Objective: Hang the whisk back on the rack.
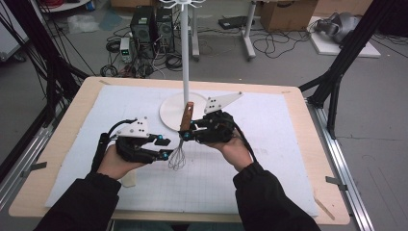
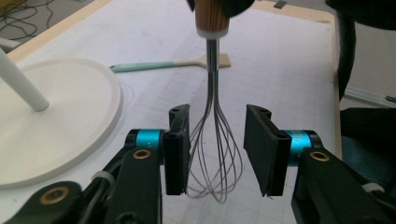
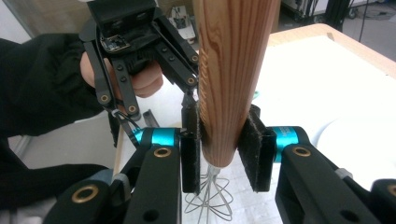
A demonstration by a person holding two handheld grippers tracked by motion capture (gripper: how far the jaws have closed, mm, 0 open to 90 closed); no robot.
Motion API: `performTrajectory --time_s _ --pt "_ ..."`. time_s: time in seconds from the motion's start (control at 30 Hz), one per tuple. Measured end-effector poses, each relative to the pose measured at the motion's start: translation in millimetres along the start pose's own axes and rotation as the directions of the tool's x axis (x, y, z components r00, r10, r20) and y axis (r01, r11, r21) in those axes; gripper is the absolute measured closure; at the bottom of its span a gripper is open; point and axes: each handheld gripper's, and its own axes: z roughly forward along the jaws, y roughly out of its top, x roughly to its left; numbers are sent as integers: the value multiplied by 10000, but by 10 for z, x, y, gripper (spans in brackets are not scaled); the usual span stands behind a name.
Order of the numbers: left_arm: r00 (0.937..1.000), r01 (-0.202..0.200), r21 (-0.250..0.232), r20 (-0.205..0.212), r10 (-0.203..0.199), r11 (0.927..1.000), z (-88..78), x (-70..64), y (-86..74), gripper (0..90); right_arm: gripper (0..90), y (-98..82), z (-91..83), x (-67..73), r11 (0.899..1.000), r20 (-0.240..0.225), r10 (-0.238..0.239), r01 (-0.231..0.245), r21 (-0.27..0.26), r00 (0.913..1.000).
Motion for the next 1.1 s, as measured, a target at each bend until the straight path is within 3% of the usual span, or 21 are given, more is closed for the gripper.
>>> performTrajectory --time_s 0.4,0.7,1.1 --pt "9987 112 -208 -497 -122 9997 -143 -40 -142 544 713 103 -60 -91 9972 -265 -645 655 373 9976" --pt "9943 252 -262 -1029 -278 9993 -263 -40 -262 499 713 294 -181 -204 9929 -134 -1098 1103 451 9939" --pt "9862 633 -362 -1506 -681 9973 -348 7 -406 413 713 486 -223 -383 9922 -396 -1066 1089 603 9935"
